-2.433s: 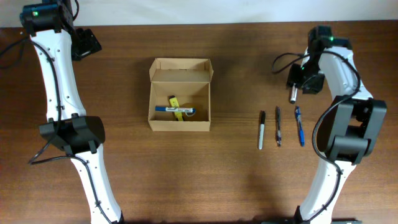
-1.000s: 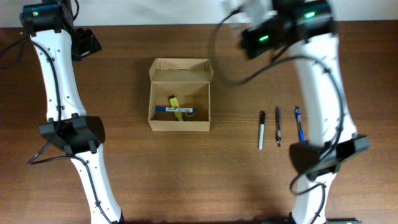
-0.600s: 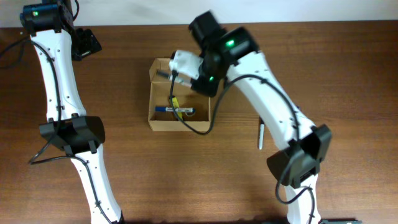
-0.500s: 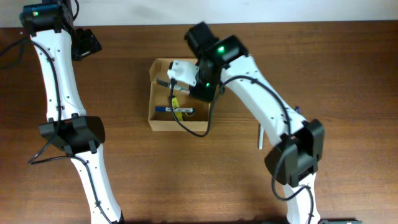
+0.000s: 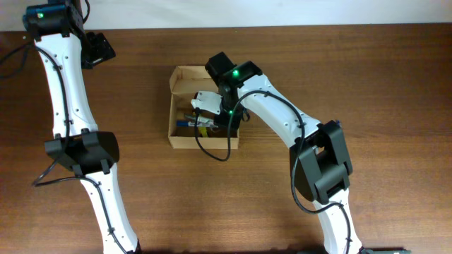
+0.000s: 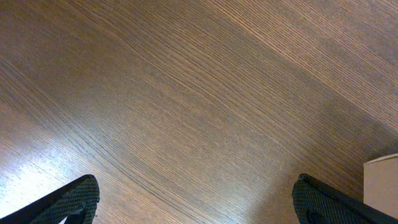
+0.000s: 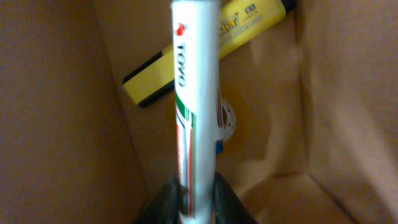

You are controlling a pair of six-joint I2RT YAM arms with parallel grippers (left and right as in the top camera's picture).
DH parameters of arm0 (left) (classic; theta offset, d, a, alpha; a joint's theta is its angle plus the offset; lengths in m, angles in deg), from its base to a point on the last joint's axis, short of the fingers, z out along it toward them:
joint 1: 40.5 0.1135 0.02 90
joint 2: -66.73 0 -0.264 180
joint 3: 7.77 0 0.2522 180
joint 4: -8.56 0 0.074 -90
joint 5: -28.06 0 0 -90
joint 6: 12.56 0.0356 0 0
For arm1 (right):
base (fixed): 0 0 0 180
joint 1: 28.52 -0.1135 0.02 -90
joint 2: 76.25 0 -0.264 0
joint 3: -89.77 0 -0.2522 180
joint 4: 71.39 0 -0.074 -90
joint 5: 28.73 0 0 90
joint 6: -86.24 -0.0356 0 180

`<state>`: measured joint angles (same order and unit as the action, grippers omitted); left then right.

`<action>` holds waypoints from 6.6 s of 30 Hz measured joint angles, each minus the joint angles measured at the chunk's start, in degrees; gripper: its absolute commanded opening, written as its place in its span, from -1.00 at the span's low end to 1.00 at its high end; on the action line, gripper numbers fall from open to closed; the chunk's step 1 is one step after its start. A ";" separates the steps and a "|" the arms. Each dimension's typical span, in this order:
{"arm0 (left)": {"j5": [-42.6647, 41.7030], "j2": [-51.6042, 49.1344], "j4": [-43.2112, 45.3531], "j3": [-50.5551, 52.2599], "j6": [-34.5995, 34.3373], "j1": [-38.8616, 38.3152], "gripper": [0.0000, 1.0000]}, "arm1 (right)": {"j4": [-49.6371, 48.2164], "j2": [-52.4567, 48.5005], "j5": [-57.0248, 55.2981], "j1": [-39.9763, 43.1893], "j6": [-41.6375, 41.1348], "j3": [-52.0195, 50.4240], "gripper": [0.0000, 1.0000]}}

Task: Pack container
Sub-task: 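Carry the black-capped marker into the box and release it, then grasp the black pen with the right gripper, then carry the black pen into the box and release it, then lower the right gripper onto the clear gray pen and grasp it, then carry the gray pen into the box and release it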

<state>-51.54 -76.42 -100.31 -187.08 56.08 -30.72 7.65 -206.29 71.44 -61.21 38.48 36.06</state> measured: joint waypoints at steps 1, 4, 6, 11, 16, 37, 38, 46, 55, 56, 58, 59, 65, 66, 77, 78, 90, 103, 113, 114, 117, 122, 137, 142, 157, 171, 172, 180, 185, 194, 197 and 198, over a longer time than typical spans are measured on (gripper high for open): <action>0.00 0.00 0.00 0.00 0.00 0.00 1.00 | -0.04 -0.11 0.02 -0.02 -0.39 0.00 0.20; 0.00 0.00 -0.02 0.00 0.00 0.00 1.00 | 0.02 -0.15 -0.20 -0.22 -1.25 0.02 0.07; 0.02 0.00 0.00 0.00 0.00 0.00 1.00 | 1.01 -0.15 -1.09 -0.35 -2.45 0.31 -0.02; 0.00 0.00 -0.02 0.00 0.00 0.00 1.00 | 9.27 -0.15 -3.67 -0.52 -6.05 7.23 -0.03; 0.00 0.00 0.00 0.00 0.00 0.00 1.00 | 14.84 2.25 -5.90 -0.52 -12.04 22.08 0.11; 0.02 0.00 -0.02 0.00 0.00 0.00 1.00 | -0.39 41.18 -10.32 23.23 -44.30 -25.33 0.22; 0.00 0.00 -0.02 0.00 0.00 0.00 1.00 | -1.92 39.41 -10.16 23.37 -46.12 -28.55 0.20; 0.02 0.00 0.00 0.00 0.00 0.00 1.00 | -11.04 25.88 -9.20 23.50 -56.37 -41.00 0.15; 0.00 0.00 0.00 0.00 0.00 0.00 1.00 | -14.45 19.37 -8.98 23.50 -59.19 -41.00 -0.33; 0.02 0.00 0.00 0.00 0.00 0.00 0.99 | -14.88 18.86 -8.94 23.50 -59.52 -41.00 -0.38; 0.00 0.00 0.00 0.00 0.00 0.00 1.00 | -15.45 18.21 -8.81 23.50 -60.11 -41.00 -0.63; 0.02 0.00 -0.02 0.00 0.00 0.00 1.00 | -15.63 17.86 -8.96 23.50 -60.46 -40.98 -0.74; 0.00 0.00 0.00 0.00 0.00 0.00 1.00 | -15.74 17.79 -9.42 23.71 -61.05 -40.87 -0.92; 0.02 0.00 -0.02 0.00 0.00 0.00 0.99 | -15.67 17.79 -9.31 23.71 -60.96 -40.74 -0.92; 0.00 0.00 -0.02 0.00 0.00 0.00 1.00 | 9.20 17.55 -3.06 22.75 -40.17 -5.86 -0.92; 0.04 0.00 0.04 0.00 0.00 0.00 0.99 | 10.40 17.77 -2.91 22.16 -37.68 -1.16 -0.92; 0.02 0.00 0.00 0.00 0.00 0.00 1.00 | 13.64 18.73 -2.58 3.52 -7.45 11.74 -0.92; 0.00 0.00 0.00 0.00 -0.02 0.00 1.00 | 5.49 3.69 -2.80 -4.33 0.04 11.72 -0.93; 0.02 0.00 0.00 0.00 0.00 0.00 1.00 | 5.35 -7.45 -2.82 -4.33 0.17 11.69 -0.93; 0.02 0.00 0.00 0.00 0.00 0.00 1.00 | 5.35 -7.96 -2.82 -4.33 0.17 11.69 -0.92; 0.02 0.00 0.00 0.00 0.00 0.00 1.00 | 5.35 -8.50 -2.80 -4.33 0.13 11.67 -0.38; 0.02 0.00 0.00 0.00 0.00 0.00 1.00 | 5.84 -8.50 -3.91 -4.44 -1.97 11.69 0.18; 0.02 0.00 0.00 0.00 0.00 0.00 1.00 | 7.72 11.30 -18.40 -3.65 -18.93 22.45 0.28; 0.02 0.00 0.00 0.00 0.00 0.00 0.99 | 7.74 25.97 -20.13 5.05 -24.87 22.99 0.24; 0.02 0.00 -0.02 0.00 0.00 0.00 1.00 | 5.44 25.33 -10.01 31.82 -42.36 -15.06 -0.03; 0.04 0.00 0.00 0.00 0.00 0.00 1.00 | -11.23 22.73 -9.73 31.17 -46.53 -36.89 0.03; 0.02 0.00 0.00 0.00 0.00 0.00 0.99 | -11.78 21.92 -9.88 31.17 -46.60 -37.24 0.02; 0.02 0.00 -0.02 0.00 0.00 0.00 1.00 | -13.81 16.52 -11.15 31.17 -47.63 -37.75 -0.20; 0.02 0.00 0.00 0.00 -0.02 0.00 1.00 | -14.67 15.52 -11.47 31.21 -48.52 -37.64 -0.92; 0.04 0.00 0.02 0.00 0.00 0.00 0.99 | -11.56 15.43 -10.05 31.21 -48.41 -35.80 -0.93; 0.11 0.00 0.02 0.00 0.00 0.00 1.00 | -5.14 15.56 -7.48 30.91 -46.80 -29.29 -0.92; 0.13 0.00 -0.02 0.00 0.00 0.00 1.00 | -2.54 15.63 -6.54 30.67 -45.99 -25.57 -0.93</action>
<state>-51.41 -76.42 -100.33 -187.08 56.08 -30.72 5.11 -190.66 64.91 -30.54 -7.51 10.49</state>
